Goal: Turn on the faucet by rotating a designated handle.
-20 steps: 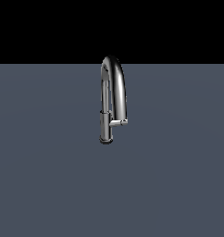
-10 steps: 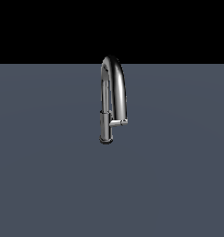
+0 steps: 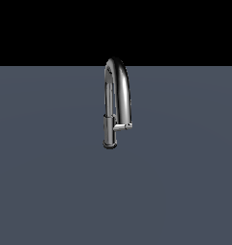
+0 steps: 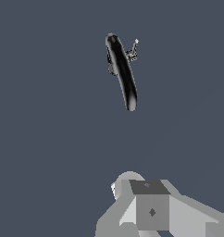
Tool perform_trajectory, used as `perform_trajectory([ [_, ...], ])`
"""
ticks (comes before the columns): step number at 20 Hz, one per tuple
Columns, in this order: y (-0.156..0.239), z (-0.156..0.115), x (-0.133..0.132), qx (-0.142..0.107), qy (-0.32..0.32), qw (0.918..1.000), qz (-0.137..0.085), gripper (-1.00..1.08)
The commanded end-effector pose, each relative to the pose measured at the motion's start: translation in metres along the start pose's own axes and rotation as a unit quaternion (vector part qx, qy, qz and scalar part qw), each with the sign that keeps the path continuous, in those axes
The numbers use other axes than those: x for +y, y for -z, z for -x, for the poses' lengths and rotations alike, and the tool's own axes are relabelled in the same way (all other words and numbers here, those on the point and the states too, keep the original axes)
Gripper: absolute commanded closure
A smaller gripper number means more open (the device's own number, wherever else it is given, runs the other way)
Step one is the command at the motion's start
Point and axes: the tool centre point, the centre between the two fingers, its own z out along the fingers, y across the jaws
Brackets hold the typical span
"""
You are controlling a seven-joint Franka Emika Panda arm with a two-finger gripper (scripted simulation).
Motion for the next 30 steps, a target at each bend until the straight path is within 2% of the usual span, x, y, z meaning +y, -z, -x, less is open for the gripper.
perform_trajectory([
  [1, -0.002, -0.013, -0.001, -0.017, -0.013, 0.9997, -0.013, 1.08],
  [9, -0.011, -0.057, -0.001, -0.077, -0.059, 0.9934, -0.06, 1.08],
  [16, -0.023, -0.097, 0.001, -0.132, -0.101, 0.9807, -0.103, 1.08],
  [23, -0.041, -0.135, 0.006, -0.187, -0.142, 0.9608, -0.147, 1.08],
  [30, -0.064, -0.172, 0.012, -0.243, -0.184, 0.9329, -0.192, 1.08],
])
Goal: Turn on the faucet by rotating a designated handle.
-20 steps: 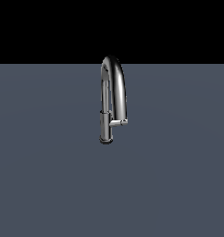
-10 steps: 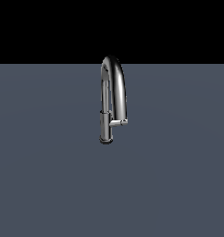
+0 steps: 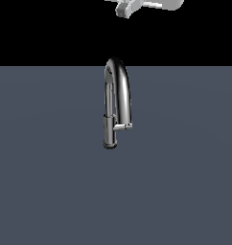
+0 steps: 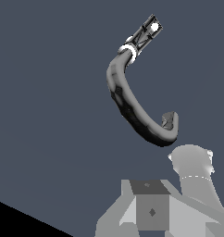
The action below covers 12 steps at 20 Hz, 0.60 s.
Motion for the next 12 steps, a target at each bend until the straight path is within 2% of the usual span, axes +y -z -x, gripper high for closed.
perform_trajectory([
  [1, -0.002, -0.016, -0.001, -0.022, -0.016, 0.9995, -0.017, 1.08],
  [7, -0.009, -0.055, -0.001, -0.075, -0.055, 0.9938, -0.06, 1.08],
  [12, -0.019, -0.087, 0.001, -0.122, -0.09, 0.9836, -0.097, 1.08],
])
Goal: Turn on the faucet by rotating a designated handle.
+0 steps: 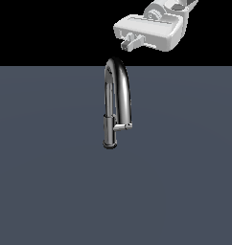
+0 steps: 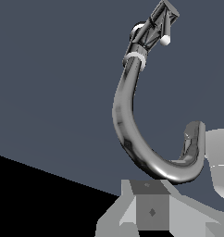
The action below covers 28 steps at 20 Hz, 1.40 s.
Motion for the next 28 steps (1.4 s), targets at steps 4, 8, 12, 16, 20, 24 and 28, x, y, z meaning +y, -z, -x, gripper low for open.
perform_trajectory([
  [4, -0.005, -0.039, -0.001, -0.055, -0.04, 0.9967, -0.044, 1.08],
  [8, -0.013, -0.07, 0.0, -0.098, -0.072, 0.9895, -0.078, 1.08],
  [12, -0.023, -0.101, 0.002, -0.143, -0.106, 0.9774, -0.114, 1.08],
  [16, -0.036, -0.127, 0.005, -0.183, -0.136, 0.9627, -0.146, 1.08],
  [20, -0.049, -0.149, 0.008, -0.215, -0.161, 0.9476, -0.172, 1.08],
  [24, -0.06, -0.164, 0.01, -0.239, -0.18, 0.9348, -0.192, 1.08],
  [28, -0.066, -0.172, 0.011, -0.251, -0.19, 0.9272, -0.202, 1.08],
])
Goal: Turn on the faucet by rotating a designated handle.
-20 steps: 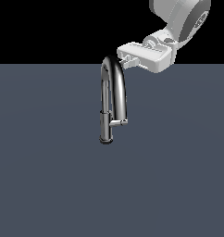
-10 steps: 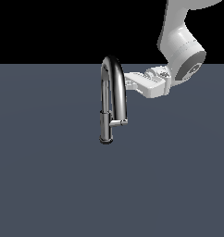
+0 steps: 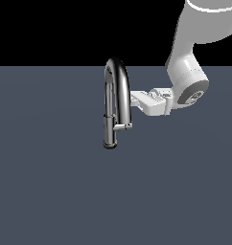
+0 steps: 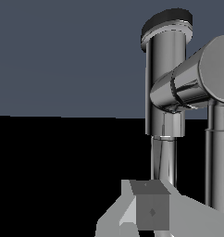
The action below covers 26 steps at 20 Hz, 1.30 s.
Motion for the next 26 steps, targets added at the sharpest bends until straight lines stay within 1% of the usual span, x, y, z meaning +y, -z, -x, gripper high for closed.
perform_trajectory([
  [1, -0.001, -0.004, -0.001, -0.006, -0.005, 1.0, -0.006, 1.08],
  [11, -0.001, -0.002, -0.001, -0.004, -0.002, 1.0, -0.003, 1.08],
  [26, -0.002, 0.003, 0.038, -0.004, -0.002, 1.0, -0.003, 1.08],
])
